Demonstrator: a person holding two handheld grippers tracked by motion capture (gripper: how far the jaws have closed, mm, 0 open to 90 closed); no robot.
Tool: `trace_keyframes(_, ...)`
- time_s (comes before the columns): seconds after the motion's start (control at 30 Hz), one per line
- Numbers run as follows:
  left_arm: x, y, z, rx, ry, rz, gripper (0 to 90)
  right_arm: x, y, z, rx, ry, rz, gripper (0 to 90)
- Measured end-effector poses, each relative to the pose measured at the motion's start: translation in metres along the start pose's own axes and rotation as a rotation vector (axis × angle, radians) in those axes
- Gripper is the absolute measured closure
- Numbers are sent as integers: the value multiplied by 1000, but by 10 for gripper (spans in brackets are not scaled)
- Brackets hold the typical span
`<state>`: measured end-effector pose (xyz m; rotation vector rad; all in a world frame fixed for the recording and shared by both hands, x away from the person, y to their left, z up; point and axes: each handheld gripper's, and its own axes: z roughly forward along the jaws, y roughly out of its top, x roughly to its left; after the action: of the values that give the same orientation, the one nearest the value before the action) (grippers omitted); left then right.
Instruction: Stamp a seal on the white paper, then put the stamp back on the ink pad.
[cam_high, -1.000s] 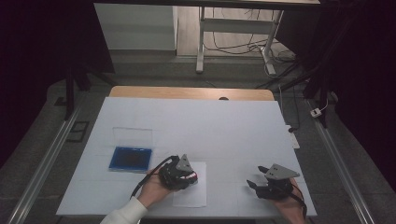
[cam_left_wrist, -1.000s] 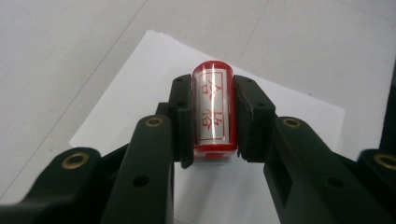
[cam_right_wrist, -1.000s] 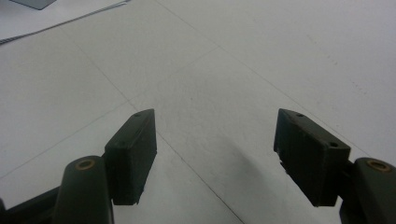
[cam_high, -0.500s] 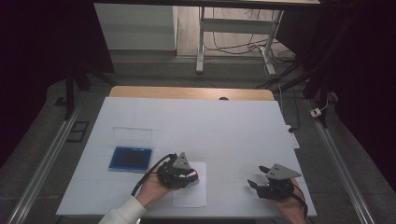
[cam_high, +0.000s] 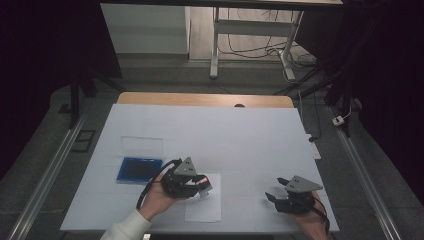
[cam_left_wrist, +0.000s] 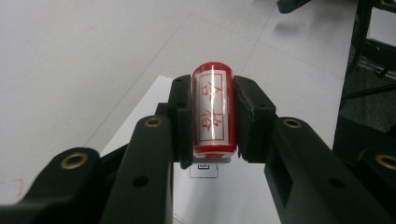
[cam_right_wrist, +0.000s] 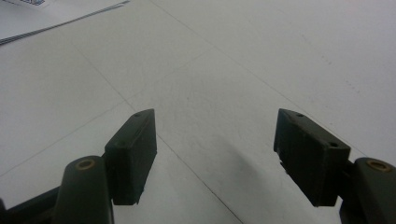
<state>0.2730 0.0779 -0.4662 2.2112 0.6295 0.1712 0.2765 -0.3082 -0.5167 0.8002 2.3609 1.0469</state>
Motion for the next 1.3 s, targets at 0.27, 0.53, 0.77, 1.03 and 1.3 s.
trace_keyframes(0.27,3,2,-18,-38,12,-3,694,0,0,0,-3,0,-1,295)
trace_keyframes(0.53,7,2,-29,-54,21,-9,695,0,1,0,-3,-1,-1,295)
trace_keyframes(0.77,11,-1,-36,-61,37,-17,694,0,0,-1,-5,-2,0,295)
trace_keyframes(1.03,18,-5,-46,-66,58,-31,694,0,0,0,-5,-1,2,295)
trace_keyframes(1.3,29,-14,-58,-59,94,-59,695,0,1,0,-3,0,-3,295)
